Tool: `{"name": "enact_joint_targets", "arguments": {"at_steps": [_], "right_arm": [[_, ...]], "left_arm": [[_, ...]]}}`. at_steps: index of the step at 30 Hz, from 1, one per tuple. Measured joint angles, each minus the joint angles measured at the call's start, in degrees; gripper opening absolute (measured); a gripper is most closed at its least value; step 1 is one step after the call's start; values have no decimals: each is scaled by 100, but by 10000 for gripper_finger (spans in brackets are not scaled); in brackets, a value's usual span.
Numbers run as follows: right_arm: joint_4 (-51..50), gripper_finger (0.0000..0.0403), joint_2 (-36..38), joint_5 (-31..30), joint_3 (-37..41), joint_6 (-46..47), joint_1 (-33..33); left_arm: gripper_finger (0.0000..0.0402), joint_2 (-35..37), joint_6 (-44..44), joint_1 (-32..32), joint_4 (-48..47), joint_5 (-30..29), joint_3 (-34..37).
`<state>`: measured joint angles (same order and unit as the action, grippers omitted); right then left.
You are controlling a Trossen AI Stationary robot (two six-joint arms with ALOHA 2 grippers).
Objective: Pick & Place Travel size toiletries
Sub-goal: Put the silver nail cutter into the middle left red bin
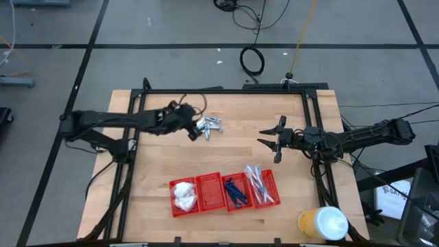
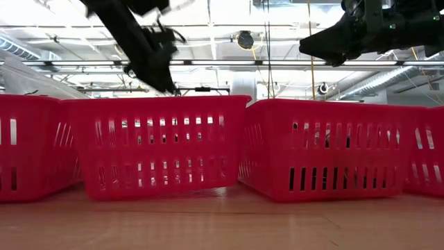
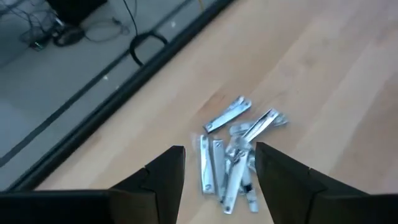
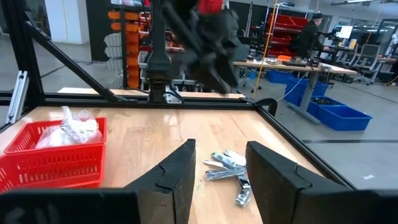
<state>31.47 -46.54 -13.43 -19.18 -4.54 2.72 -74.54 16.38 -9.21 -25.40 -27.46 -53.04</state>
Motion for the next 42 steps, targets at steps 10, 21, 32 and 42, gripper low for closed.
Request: {"name": "enact_joint_targets", "arguments": {"at_steps": [10,21,32,42], "right_arm": [[2,130,0,-22,0,106,-2],[2,130,0,-24,0,232,-4],[0,130,1,-24,0,227,-11],[-5,130,2,-9,0,232,-11]], "left_arm": [[166,-1812,-197,-1242,1016,843,0],[156,-2374,3,-1679,854,1977,0],[156,-2615,19,-1628,371,1957,-6],[143,-2686,-257,-1615,171,1950,-24]]}}
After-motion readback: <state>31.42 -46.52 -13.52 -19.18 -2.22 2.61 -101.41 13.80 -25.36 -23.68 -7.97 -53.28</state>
